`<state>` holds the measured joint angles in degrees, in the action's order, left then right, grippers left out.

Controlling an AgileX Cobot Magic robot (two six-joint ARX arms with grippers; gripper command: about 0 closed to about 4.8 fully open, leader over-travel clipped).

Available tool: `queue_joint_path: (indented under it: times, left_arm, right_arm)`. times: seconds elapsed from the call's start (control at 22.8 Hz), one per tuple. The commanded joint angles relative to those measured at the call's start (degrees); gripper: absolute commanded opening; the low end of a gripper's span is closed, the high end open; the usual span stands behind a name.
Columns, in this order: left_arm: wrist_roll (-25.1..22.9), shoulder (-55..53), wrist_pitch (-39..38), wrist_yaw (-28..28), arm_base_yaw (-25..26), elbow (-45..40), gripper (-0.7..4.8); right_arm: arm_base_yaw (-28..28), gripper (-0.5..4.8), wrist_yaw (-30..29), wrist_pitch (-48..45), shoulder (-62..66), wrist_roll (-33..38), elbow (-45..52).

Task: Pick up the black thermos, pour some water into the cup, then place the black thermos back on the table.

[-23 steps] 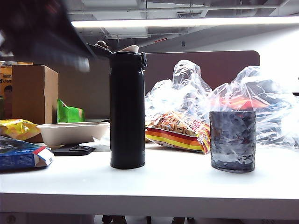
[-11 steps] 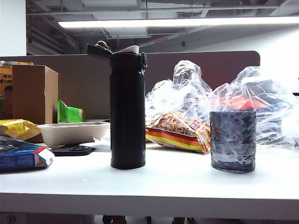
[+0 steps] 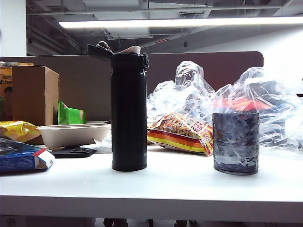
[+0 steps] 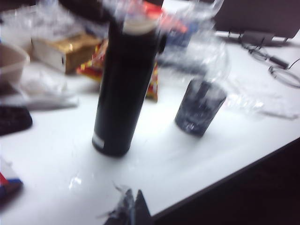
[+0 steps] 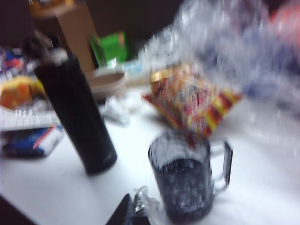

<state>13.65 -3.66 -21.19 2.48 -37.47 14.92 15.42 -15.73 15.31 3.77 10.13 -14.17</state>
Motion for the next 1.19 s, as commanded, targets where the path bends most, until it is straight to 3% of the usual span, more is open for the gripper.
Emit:
queue_joint_path:
  times: [0.04, 0.35, 0.75, 1.19]
  left_arm:
    - [0.33, -0.07, 7.91, -0.11, 0.09, -5.16, -0.05]
    - [0.31, -0.07, 17.27, -0.37, 0.09, -11.93, -0.05]
    - [-0.63, -0.04, 17.90, -3.80, 0.11, -14.43, -0.05]
    - [0.26, 0.00, 15.21, -3.76, 0.09, -14.43, -0.05]
  right_arm:
    - [0.09, -0.02, 1.27, -0.59, -1.42, 0.39, 4.13]
    - [0.11, -0.02, 3.52, -0.92, -3.67, 0.37, 9.97]
    - [0.09, -0.02, 6.69, -3.80, -3.67, -0.02, 13.20]
    - [0.04, 0.00, 6.69, -3.98, -3.67, 1.86, 13.20]
